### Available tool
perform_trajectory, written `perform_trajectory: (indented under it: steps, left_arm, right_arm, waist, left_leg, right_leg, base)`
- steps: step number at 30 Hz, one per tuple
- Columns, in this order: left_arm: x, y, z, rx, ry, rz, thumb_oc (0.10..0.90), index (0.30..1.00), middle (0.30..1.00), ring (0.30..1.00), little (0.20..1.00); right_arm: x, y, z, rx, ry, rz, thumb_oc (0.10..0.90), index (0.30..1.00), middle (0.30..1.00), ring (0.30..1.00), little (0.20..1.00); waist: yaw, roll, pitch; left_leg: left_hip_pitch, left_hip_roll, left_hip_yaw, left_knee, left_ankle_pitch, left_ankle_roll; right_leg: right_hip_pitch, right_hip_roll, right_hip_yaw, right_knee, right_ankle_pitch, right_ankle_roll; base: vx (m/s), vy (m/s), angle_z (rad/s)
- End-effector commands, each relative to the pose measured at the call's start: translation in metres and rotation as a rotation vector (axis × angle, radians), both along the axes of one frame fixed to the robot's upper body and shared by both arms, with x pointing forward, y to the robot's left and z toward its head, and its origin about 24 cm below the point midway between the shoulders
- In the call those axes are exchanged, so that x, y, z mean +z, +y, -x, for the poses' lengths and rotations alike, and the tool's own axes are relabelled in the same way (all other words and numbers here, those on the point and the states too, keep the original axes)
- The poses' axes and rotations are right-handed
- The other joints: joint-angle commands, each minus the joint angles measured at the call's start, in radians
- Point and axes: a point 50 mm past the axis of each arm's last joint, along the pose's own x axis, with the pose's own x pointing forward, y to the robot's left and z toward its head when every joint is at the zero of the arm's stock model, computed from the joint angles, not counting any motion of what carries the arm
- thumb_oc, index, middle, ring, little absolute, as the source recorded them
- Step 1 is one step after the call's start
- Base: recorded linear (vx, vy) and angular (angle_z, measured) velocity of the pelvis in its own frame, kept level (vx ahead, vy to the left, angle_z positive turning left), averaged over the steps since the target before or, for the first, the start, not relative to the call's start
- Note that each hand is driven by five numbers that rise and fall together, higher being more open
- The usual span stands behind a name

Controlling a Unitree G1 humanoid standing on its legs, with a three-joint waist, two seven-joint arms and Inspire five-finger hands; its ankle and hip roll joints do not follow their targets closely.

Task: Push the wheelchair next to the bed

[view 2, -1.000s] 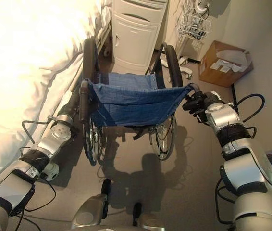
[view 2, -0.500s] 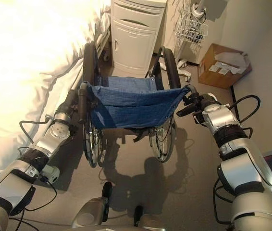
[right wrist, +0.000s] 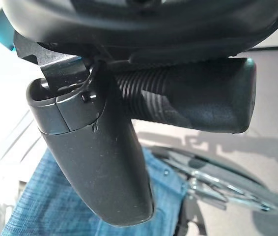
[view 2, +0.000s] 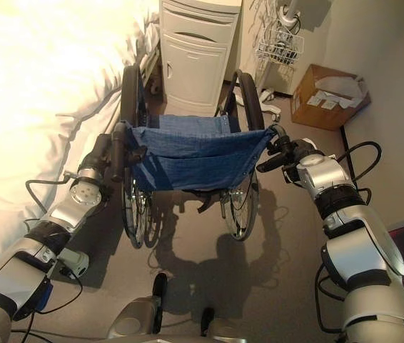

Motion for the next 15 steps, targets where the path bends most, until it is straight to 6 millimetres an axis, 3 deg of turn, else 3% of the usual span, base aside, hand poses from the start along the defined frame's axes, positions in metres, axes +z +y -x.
perform_trajectory:
  steps: [1, 6, 12, 15]
  left_arm:
    - [0.029, -0.038, -0.007, -0.132, -0.19, 0.081, 0.8, 0.9, 0.9, 0.9, 0.9]
    - [0.018, -0.027, -0.003, -0.099, -0.154, 0.074, 0.8, 0.9, 0.9, 0.9, 0.9]
    - [-0.004, -0.017, 0.006, -0.077, -0.101, 0.083, 0.8, 0.9, 0.9, 0.9, 0.9]
    - [-0.019, -0.015, 0.014, -0.076, -0.061, 0.076, 0.8, 0.9, 0.9, 0.9, 0.9]
  right_arm:
    - [0.048, 0.07, -0.016, 0.255, -0.295, -0.22, 0.8, 0.9, 0.9, 0.9, 0.9]
    - [0.067, 0.058, -0.013, 0.23, -0.375, -0.179, 0.8, 0.9, 0.9, 0.9, 0.9]
    - [0.097, 0.029, -0.008, 0.151, -0.475, -0.123, 0.8, 0.9, 0.9, 0.9, 0.9]
    - [0.109, 0.004, -0.002, 0.077, -0.513, -0.08, 0.8, 0.9, 0.9, 0.9, 0.9]
  waist:
    - [0.03, 0.036, -0.163]
    - [0.021, 0.031, -0.169]
    - [0.007, 0.022, -0.178]
    - [0.004, 0.011, -0.18]
  left_leg:
    - [0.077, -0.026, 0.042, 0.012, -0.176, -0.004]
    - [0.087, -0.022, 0.048, 0.007, -0.181, -0.003]
    - [0.103, -0.02, 0.05, -0.003, -0.187, 0.0]
    - [0.108, -0.015, 0.053, -0.005, -0.192, 0.001]
  right_leg:
    - [-0.123, -0.06, -0.022, 0.136, 0.049, 0.021]
    - [-0.122, -0.056, -0.02, 0.139, 0.047, 0.019]
    - [-0.126, -0.047, -0.007, 0.151, 0.048, 0.018]
    - [-0.126, -0.042, -0.006, 0.151, 0.045, 0.017]
  base:
    - [0.0, 0.0, 0.0]
    - [-0.01, -0.006, -0.09]
    - [0.01, -0.004, -0.05]
    - [0.01, -0.022, 0.0]
